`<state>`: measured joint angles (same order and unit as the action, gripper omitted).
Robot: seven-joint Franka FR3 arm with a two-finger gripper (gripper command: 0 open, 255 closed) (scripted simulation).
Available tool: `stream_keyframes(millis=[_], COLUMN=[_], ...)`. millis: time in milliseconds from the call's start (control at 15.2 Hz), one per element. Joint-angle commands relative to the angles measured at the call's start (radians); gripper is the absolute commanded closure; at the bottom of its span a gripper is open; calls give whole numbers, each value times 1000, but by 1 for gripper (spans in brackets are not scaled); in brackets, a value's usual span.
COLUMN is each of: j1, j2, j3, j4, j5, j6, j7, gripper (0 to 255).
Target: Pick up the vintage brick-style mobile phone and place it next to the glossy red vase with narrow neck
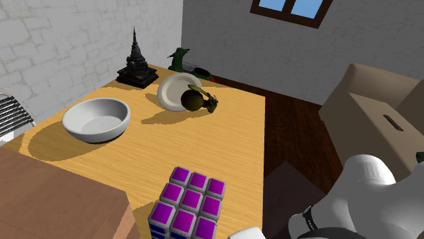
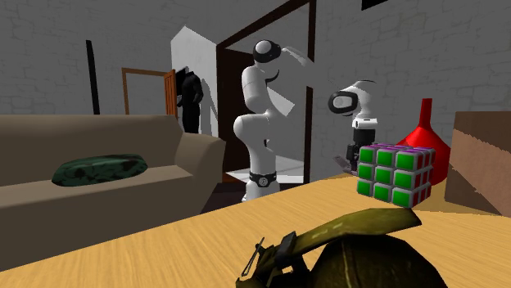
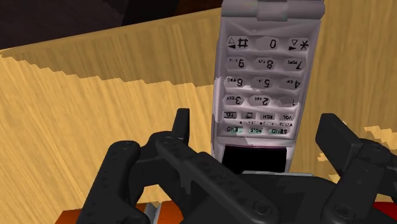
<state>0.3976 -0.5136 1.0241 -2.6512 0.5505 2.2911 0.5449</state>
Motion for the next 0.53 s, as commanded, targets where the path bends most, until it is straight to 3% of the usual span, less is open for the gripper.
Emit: stream_keyframes(millis=[0,66,330,462], j1=[0,0,49,50], j2=[0,0,-102,-102], j3=[0,0,-105,-105], j4=[0,0,60,60], j5=[0,0,-15,-15], j6=[0,0,-167,-167], j7=[0,0,-8,-8], gripper=[0,0,0,0])
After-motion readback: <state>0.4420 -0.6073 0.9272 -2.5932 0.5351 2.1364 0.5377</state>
